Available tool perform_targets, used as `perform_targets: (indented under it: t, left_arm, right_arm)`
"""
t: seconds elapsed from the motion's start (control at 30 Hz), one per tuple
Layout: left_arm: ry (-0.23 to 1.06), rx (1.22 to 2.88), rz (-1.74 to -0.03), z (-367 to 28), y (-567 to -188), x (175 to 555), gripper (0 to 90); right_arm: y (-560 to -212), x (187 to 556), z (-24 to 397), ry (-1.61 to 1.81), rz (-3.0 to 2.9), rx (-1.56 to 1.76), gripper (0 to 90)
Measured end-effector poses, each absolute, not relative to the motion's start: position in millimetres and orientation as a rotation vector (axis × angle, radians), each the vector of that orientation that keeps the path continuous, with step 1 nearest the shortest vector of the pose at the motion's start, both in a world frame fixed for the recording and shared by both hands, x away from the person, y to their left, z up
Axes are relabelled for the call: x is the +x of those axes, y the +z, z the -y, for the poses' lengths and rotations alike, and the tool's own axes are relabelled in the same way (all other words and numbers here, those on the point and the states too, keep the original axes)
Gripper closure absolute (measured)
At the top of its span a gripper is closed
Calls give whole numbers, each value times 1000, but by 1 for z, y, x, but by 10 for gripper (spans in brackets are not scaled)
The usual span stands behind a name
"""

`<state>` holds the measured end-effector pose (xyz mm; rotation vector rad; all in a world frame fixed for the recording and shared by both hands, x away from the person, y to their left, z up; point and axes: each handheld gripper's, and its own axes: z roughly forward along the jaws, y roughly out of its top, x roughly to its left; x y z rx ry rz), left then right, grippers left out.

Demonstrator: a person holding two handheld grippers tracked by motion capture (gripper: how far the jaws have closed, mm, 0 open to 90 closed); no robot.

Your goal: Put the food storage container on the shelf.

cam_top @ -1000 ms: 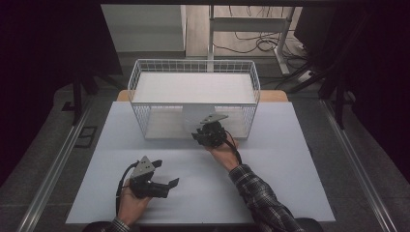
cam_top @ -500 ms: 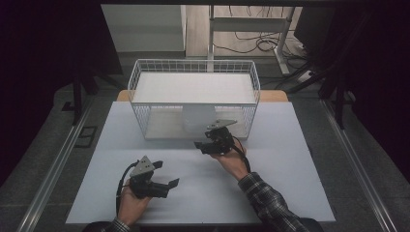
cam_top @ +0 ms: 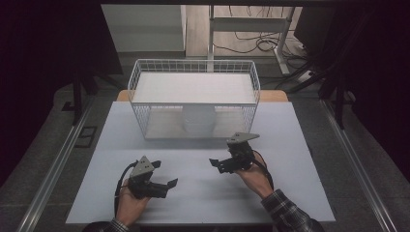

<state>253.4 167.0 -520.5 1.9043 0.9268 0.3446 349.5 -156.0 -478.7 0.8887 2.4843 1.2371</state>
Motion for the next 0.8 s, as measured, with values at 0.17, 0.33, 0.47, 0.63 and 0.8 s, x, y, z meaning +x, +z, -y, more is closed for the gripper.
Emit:
perform_targets:
  t: [0.17,0.33,0.47,0.63,0.8]
  left_arm:
    - [356,1903,-938,-171,-520,249,64]
    - [370,1907,-948,-175,-522,245,57]
    - [379,1918,-955,-177,-524,244,53]
    - [377,1924,-964,-178,-525,243,51]
    - [367,1922,-974,-178,-526,244,51]
  right_arm:
    - [-478,336,175,1263,-2471,900,12]
    - [-483,314,202,1269,-2448,913,12]
    - [-492,299,213,1230,-2459,904,12]
    - [-503,292,219,1165,-2497,909,13]
    - [-510,293,219,1119,-2524,908,15]
